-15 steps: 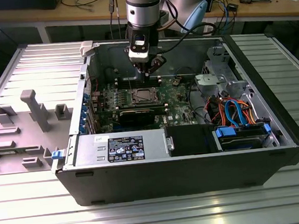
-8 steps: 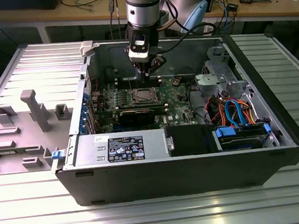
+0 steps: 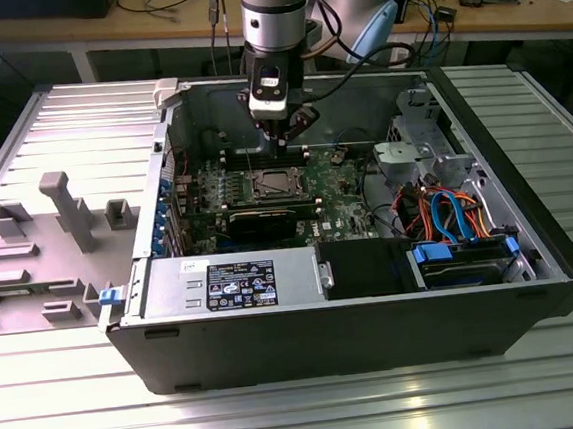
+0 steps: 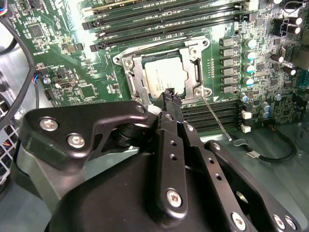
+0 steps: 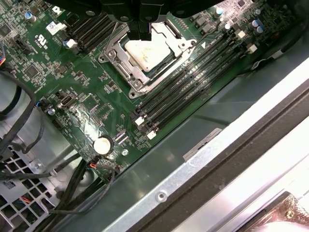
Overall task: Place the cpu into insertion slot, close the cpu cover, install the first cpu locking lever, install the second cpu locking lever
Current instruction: 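Install the first cpu locking lever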
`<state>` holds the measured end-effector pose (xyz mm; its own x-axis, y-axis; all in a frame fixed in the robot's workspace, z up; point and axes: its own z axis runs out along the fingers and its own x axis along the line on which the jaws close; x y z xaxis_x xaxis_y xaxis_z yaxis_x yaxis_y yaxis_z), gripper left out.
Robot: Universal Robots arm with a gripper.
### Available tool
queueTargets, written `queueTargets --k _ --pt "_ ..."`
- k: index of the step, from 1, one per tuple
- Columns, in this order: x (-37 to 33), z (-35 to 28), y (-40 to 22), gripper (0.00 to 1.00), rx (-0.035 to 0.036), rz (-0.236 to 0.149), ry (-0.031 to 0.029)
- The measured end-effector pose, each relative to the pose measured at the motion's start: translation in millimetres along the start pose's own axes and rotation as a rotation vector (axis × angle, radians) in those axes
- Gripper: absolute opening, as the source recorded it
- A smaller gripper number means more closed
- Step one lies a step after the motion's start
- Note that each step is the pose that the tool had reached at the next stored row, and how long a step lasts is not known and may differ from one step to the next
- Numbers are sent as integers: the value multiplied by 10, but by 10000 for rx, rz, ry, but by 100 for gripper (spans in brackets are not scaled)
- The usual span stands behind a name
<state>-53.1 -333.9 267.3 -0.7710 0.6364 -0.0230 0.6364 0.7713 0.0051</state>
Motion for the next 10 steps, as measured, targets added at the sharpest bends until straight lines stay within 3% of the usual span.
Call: queueTargets --k 10 --pt "4 0 5 11 -28 -1250 5"
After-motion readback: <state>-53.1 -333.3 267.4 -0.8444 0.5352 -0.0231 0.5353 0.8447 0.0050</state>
